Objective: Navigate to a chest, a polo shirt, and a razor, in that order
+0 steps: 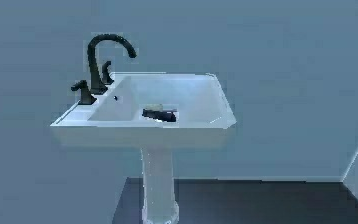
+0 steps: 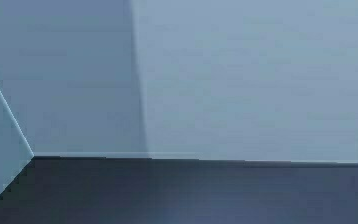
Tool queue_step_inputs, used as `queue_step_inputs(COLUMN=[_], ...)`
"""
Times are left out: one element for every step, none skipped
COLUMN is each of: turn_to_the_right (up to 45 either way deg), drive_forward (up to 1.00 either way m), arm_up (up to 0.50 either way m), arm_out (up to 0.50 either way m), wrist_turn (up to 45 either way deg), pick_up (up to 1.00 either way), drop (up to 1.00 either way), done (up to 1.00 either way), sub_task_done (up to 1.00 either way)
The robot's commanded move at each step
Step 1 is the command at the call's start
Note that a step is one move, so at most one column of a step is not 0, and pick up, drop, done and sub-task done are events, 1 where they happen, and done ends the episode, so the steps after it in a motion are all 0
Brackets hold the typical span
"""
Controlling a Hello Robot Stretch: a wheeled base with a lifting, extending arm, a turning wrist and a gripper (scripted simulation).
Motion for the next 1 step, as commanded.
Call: queue_step_inputs(turn_to_the_right=[0.0], drive_forward=[0.0], arm_up=[0.0], arm_out=[0.0], wrist_turn=[0.0], pick_up=[0.0], drop=[0.0], done=[1.0], sub_task_done=[0.0])
